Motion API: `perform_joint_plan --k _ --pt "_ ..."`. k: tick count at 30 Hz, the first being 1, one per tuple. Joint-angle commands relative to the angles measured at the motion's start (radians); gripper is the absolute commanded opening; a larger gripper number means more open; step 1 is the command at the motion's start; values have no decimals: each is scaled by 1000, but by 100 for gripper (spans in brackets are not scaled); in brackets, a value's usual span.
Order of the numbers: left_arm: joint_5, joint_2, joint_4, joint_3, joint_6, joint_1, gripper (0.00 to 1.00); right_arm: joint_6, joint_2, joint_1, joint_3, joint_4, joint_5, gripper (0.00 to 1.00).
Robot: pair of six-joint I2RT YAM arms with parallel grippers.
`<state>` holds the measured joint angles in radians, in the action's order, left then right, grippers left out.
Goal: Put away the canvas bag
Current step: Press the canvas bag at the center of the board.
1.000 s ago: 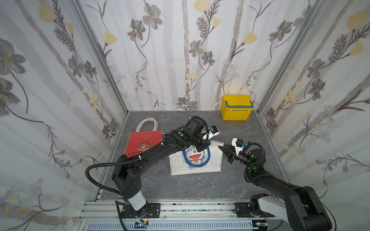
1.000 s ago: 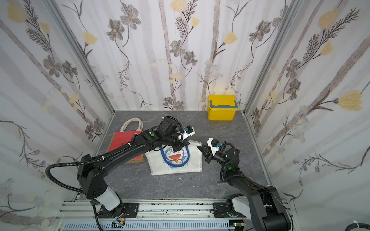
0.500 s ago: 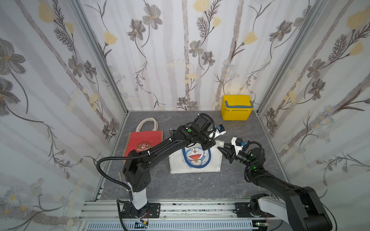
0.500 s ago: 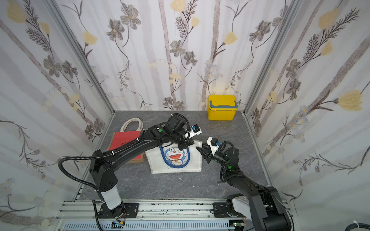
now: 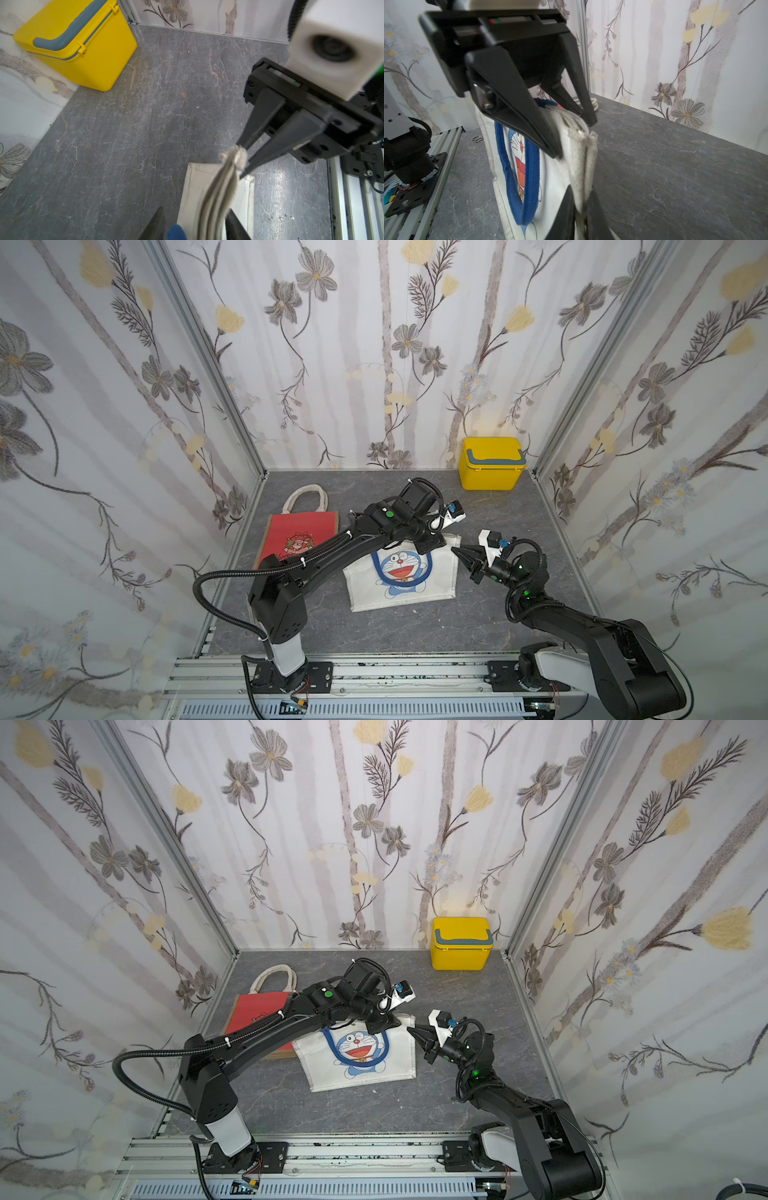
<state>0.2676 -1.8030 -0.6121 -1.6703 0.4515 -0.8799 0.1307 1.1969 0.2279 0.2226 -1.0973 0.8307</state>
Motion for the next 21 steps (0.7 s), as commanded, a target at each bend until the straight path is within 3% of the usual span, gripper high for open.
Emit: perform_joint_plan --k 1,7,9,13,16,17,19,21 --pt "-12 -53 -40 -64 35 -10 38 38 -10 2 4 -78 28 12" --pt "-31 -54 -35 -79 48 -22 10 29 -26 4 5 -24 10 17" --pt "-30 -37 -30 -73 51 -20 4 29 -26 4 -8 -25 -8 30" --pt "9 23 -1 -32 72 -13 0 54 -19 3 -29 -30 -49 70" --pt "73 70 2 -8 96 1 0 265 -1 1 -115 -312 -188 86" --pt "93 82 0 -6 99 6 0 322 14 -1 -152 -429 -219 97" --pt "125 98 -18 -1 129 12 0 332 43 -2 -182 -574 -225 100" --pt "137 108 -39 5 159 12 0 321 74 -1 -171 -603 -200 100"
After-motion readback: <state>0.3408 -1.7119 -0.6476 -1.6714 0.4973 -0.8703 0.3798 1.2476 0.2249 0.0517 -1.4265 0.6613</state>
